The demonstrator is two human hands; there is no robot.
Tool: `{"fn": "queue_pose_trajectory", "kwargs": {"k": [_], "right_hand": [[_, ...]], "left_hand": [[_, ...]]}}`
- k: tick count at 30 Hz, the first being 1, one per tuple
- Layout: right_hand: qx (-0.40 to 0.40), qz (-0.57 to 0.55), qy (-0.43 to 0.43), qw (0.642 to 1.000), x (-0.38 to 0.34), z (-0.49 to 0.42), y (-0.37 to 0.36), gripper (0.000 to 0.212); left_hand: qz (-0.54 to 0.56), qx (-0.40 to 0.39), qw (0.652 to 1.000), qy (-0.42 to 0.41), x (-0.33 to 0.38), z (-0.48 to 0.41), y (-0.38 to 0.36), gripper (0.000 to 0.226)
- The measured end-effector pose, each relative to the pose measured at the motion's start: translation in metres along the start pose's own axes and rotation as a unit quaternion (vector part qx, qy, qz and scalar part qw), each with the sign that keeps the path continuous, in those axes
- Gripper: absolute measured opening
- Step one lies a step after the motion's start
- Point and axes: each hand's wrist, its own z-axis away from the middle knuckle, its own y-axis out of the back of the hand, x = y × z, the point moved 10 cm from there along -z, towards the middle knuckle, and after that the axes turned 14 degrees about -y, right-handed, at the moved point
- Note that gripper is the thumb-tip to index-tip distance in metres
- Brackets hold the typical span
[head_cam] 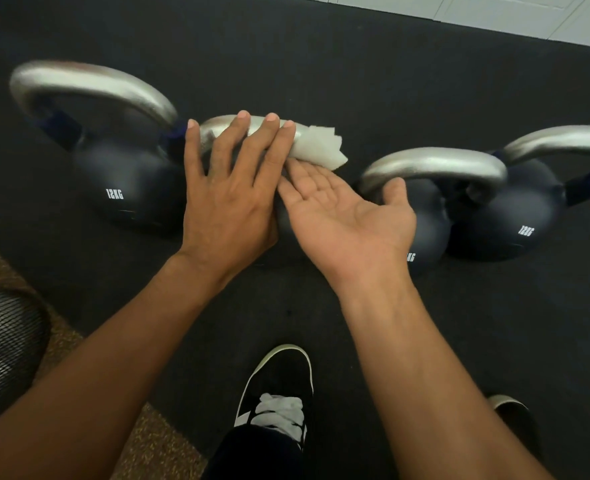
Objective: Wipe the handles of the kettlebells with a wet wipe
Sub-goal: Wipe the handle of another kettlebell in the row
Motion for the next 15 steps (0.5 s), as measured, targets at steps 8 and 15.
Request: {"fn": "queue_pose_trajectory", "kwargs": {"k": [8, 15], "right_hand": [[-0.025, 0.027, -0.006, 0.999, 0.008, -0.025, -0.003, 0.114], [0.028, 0.095, 0.077, 0.992, -0.013, 0.01, -0.002, 0.103]], "left_hand": [[0.004, 0.0, 1.0, 0.01, -0.002, 0.001, -0.001, 0.06], [0.012, 0.003, 1.0, 0.011, -0.001, 0.002, -0.002, 0.063]]}}
